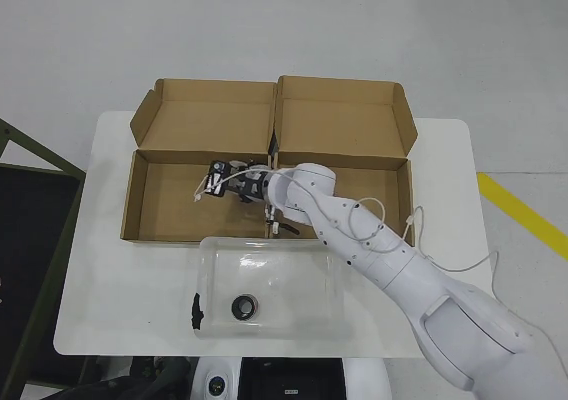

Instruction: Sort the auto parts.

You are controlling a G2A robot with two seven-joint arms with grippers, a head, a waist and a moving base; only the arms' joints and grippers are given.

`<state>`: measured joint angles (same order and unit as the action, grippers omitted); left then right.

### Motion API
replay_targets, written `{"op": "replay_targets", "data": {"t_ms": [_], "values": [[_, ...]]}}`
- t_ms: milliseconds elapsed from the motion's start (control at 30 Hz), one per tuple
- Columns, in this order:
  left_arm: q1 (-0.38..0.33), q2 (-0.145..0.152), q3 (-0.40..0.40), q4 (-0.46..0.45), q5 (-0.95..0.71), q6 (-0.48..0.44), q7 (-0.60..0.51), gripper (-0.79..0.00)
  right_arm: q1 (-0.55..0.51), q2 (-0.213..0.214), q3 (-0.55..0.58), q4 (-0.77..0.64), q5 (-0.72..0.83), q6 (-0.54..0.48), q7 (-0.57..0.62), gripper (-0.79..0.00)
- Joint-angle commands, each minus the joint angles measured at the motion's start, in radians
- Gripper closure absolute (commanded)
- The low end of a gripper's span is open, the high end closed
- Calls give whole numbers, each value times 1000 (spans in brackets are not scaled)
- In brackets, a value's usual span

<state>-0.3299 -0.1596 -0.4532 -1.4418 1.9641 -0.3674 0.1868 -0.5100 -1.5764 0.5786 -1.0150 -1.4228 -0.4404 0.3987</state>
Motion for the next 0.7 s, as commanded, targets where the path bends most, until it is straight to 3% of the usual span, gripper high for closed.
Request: {"op": "replay_targets", "data": {"t_ms": [0,333,667], "values": [[0,0,0,0,0,0,0,-785,-8,3,10,-30,1,-10,-7,-299],[0,0,0,0,0,0,0,-785,-87,36,88,-232,4,-101,-10,-289],[0,0,0,0,0,0,0,-785,-271,86,148,-492,33,-245,17,-289]]}}
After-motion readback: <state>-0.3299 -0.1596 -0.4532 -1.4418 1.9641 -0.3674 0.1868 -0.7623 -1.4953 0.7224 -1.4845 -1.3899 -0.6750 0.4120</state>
